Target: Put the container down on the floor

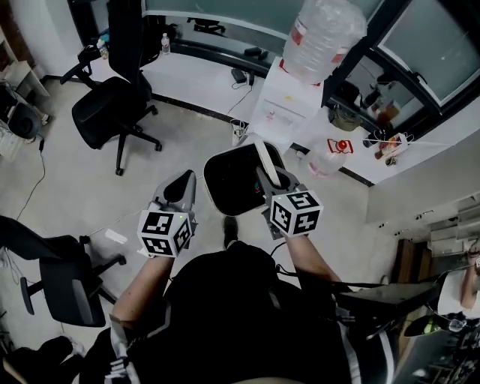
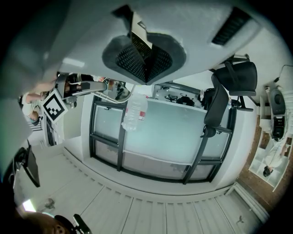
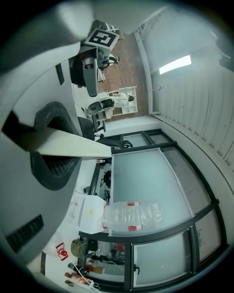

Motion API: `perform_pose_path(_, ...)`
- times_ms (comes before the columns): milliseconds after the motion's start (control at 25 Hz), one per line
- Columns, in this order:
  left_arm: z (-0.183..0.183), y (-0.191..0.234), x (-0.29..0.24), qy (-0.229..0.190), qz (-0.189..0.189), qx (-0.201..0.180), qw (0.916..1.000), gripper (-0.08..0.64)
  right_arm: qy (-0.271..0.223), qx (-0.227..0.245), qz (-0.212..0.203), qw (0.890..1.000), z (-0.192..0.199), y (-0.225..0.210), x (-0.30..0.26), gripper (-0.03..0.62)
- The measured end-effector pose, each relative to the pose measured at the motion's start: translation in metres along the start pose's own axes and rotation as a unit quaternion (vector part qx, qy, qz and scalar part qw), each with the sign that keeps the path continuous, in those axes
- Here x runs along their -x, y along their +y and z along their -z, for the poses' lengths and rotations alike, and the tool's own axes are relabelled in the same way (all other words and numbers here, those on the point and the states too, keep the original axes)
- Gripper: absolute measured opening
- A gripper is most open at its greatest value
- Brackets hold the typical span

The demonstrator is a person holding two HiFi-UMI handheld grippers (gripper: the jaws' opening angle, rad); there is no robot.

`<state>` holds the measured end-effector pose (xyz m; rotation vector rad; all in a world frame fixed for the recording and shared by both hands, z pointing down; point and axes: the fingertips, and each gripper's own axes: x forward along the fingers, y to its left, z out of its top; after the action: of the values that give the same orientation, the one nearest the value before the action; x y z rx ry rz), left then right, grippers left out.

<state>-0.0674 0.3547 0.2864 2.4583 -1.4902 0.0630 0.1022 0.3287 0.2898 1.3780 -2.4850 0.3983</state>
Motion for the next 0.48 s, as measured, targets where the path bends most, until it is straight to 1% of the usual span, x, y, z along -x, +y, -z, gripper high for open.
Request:
perform_pose_path(160, -0.010, 0.014, -0.041, 0.007, -0.012, 0.005, 0.9999, 0.006, 0.001, 0.009, -0.015, 1.000, -0.014, -0.021, -0.031, 0.035)
perform_pose_path(280, -0.016, 0.016, -0.070, 0.013, -0.012, 0.004, 0.9998, 0.006, 0.006, 0.015, -0.025, 1.000, -0.021, -0.037, -0.050, 0.035)
perform_pose_path(480, -0.025, 0.026, -0.110, 0.022, -0.022, 0.003, 0.9995, 0.006, 0.008, 0.010, -0.039, 0.999, -0.032, -0.065, -0.078, 0.035)
